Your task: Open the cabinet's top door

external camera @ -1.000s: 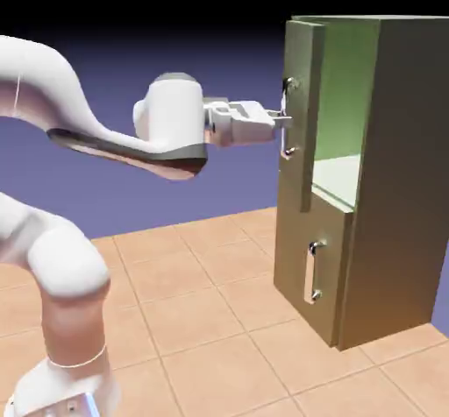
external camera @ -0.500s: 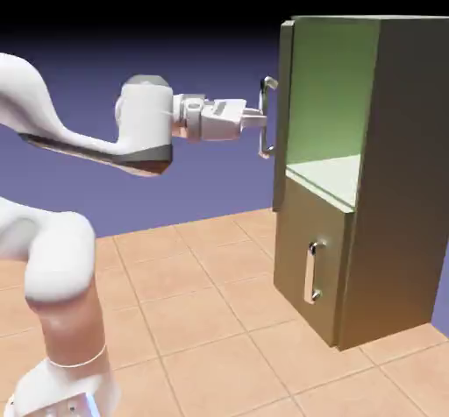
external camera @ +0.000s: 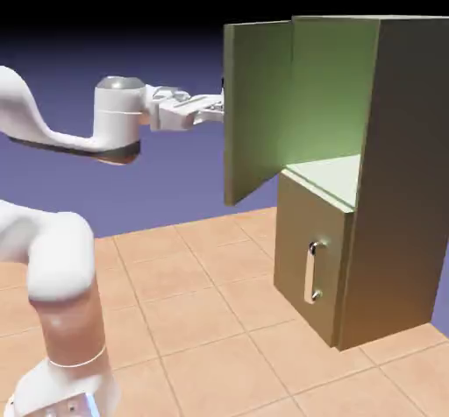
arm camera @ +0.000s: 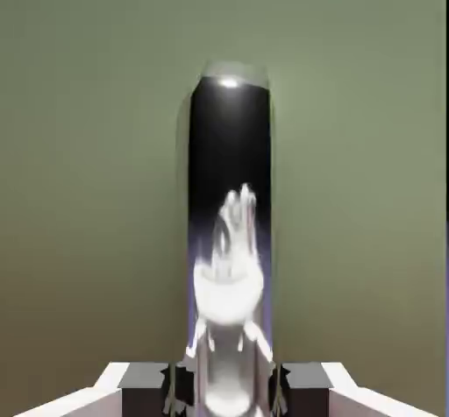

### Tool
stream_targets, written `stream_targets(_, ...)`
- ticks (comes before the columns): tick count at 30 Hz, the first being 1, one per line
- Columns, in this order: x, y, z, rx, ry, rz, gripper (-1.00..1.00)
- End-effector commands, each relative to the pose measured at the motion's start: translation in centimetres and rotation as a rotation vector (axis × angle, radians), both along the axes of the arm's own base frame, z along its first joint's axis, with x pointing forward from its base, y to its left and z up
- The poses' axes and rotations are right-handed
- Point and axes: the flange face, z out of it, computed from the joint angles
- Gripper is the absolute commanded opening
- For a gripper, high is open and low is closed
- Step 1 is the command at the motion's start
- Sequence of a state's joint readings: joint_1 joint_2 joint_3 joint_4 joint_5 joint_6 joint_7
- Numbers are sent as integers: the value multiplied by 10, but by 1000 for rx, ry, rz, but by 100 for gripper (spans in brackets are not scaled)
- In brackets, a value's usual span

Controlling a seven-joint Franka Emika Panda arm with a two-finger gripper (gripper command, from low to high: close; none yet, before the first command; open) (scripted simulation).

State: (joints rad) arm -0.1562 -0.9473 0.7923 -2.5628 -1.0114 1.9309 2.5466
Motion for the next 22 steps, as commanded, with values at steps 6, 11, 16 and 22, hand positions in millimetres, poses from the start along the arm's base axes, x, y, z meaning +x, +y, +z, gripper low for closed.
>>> stream_targets(6, 3, 47, 0, 0, 0, -184, -100)
stream_targets(11, 12, 85, 0, 0, 0, -331, -100)
stream_targets(16, 23, 115, 0, 0, 0, -455, -100)
stream_targets(22, 34, 136, 0, 0, 0, -545, 100)
